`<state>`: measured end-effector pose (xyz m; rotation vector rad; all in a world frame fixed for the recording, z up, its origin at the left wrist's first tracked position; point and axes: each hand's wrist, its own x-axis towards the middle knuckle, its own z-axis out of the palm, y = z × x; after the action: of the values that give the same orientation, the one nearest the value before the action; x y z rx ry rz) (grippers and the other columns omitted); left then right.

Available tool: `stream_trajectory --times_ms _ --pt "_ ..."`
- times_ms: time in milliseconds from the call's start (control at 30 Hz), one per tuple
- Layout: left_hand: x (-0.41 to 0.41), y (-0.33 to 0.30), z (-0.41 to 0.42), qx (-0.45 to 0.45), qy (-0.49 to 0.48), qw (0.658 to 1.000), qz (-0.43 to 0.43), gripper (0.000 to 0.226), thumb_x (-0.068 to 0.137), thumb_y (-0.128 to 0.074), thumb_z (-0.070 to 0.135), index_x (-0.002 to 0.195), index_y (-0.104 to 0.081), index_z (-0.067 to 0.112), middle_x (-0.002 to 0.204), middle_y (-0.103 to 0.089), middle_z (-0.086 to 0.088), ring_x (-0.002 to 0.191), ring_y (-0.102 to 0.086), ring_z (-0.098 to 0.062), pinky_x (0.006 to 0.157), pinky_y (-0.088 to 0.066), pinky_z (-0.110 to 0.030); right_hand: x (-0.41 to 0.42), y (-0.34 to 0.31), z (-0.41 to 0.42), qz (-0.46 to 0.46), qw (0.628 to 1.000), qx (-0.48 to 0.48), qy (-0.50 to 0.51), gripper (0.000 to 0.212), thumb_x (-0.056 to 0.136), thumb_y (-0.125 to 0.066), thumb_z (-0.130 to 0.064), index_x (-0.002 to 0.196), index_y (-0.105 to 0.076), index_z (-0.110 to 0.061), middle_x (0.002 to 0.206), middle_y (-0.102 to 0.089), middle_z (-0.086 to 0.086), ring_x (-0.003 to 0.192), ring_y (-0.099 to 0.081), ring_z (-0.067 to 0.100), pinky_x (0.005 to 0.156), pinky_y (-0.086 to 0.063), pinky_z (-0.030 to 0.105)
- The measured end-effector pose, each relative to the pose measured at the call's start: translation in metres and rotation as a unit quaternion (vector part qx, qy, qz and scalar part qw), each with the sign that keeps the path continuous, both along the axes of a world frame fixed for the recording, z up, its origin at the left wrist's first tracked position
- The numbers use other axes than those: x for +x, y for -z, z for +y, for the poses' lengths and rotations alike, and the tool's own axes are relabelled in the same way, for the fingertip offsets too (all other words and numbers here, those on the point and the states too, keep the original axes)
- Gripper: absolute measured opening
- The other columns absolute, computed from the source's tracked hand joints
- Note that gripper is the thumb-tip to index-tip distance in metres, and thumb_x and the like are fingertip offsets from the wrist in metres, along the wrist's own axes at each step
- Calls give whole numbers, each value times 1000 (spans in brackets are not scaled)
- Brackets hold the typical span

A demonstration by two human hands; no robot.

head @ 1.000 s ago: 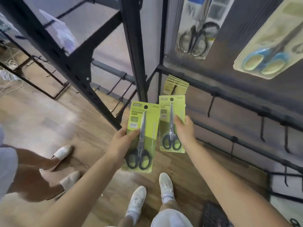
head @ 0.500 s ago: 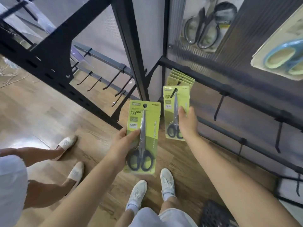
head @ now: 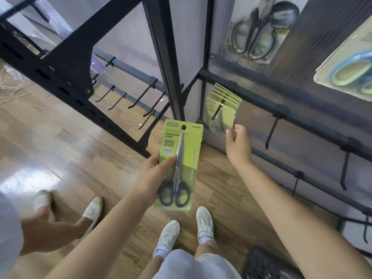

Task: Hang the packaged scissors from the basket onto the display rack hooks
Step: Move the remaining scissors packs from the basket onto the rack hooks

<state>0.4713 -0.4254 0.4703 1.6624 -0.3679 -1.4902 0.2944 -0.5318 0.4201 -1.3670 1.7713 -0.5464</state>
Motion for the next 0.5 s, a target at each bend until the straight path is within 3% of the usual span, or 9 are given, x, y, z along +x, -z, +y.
stream_trajectory --times_ms 67,167,300,367,433,500 --pt "-3 -1 0 -6 9 1000 1 7 92 -58 13 93 -65 13 76 -74 0 62 -70 -15 51 -55 -25 -6 -19 12 2 1000 -17 -25 44 100 -40 -26 140 -34 -8 144 -40 8 129 -41 19 89 -31 16" --pt "-8 -5 1 -16 41 999 -4 8 93 -57 12 97 -64 12 76 -73 -1 62 -69 -15 54 -57 -26 -13 -52 25 -67 993 -46 -88 43 98 -43 -32 138 -39 -15 131 -48 -5 115 -47 5 90 -33 18" --pt "-20 -9 4 -37 81 996 6 11 94 -55 9 95 -63 16 78 -73 1 68 -70 -14 58 -57 -25 -19 -79 23 -133 982 5 -134 38 95 -49 -36 129 -47 -18 110 -59 -10 92 -60 5 74 -50 18" --pt "-25 -5 4 -37 98 994 -19 8 93 -57 12 97 -63 15 91 -73 -5 82 -70 -22 71 -57 -33 -19 -82 22 -131 980 13 -149 22 95 -52 -29 115 -53 -19 96 -62 -10 76 -61 1 58 -48 9" --pt "-29 -3 4 -32 104 994 -24 11 92 -58 13 101 -63 11 101 -70 -12 89 -68 -27 78 -56 -38 -17 -79 25 -136 981 8 -138 5 94 -54 -20 99 -56 -19 89 -65 -4 65 -61 -2 54 -47 9" --pt "-30 -1 6 -31 109 994 -9 17 92 -58 14 108 -61 7 103 -70 -13 90 -68 -26 77 -56 -37 -16 -74 28 -146 983 -2 -115 11 93 -55 -13 87 -55 -22 83 -66 -1 60 -61 -4 54 -49 11"
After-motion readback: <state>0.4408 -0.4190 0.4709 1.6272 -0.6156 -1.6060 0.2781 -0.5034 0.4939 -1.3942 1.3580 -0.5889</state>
